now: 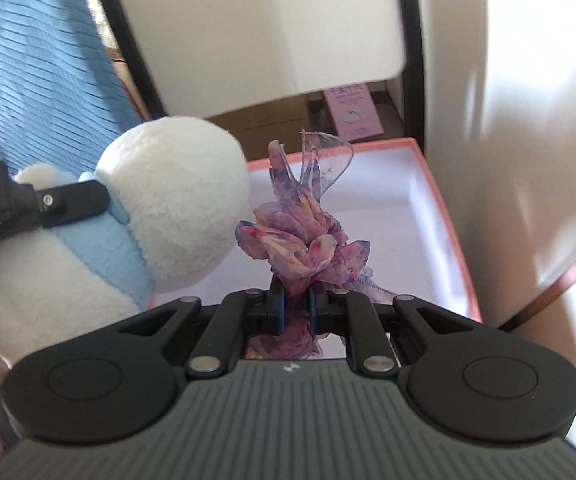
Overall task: Organize objects
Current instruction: 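Carry the bow and penguin with both grippers over the pink box, then open both grippers to drop the penguin and bow into the pink box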
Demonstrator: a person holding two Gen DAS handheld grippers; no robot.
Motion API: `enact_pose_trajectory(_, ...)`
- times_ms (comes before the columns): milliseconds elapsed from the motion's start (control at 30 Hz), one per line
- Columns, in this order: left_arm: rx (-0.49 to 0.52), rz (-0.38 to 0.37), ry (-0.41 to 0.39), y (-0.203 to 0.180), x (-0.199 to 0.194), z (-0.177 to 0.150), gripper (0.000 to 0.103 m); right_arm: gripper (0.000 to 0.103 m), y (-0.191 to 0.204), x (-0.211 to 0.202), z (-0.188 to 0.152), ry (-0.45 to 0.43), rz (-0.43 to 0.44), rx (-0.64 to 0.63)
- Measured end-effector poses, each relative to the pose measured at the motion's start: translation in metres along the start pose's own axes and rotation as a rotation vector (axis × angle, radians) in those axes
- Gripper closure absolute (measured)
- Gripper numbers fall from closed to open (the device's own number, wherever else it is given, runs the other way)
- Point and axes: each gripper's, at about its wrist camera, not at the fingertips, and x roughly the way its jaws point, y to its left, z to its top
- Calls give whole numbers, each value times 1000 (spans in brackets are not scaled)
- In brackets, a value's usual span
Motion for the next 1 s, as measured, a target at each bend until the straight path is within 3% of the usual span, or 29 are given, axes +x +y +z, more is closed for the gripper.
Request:
enact_pose_trajectory(333, 18, -4, 76, -12, 36, -28, 27, 88, -39, 36, -25, 62, -19, 32)
enact_pose_trajectory(600, 24, 21, 109, -11, 49, -28, 26, 85, -49, 41, -26, 84, -2, 42)
enact_pose_trajectory(667, 55, 26, 121, -13, 49, -27, 25, 68, -49, 38, -25, 89, 10, 43)
enact_pose_trajectory(733, 71, 3, 115, -15, 44, -25, 23, 36, -49, 34, -24, 89, -1, 41)
enact_pose_trajectory(800, 81, -8, 100, -18, 35, -20, 21, 26, -48, 27, -22, 71, -19, 47)
enact_pose_trajectory(1000, 81, -26, 63, -16, -1, -3, 20, 25, -36, 5, -11, 23, -19, 46)
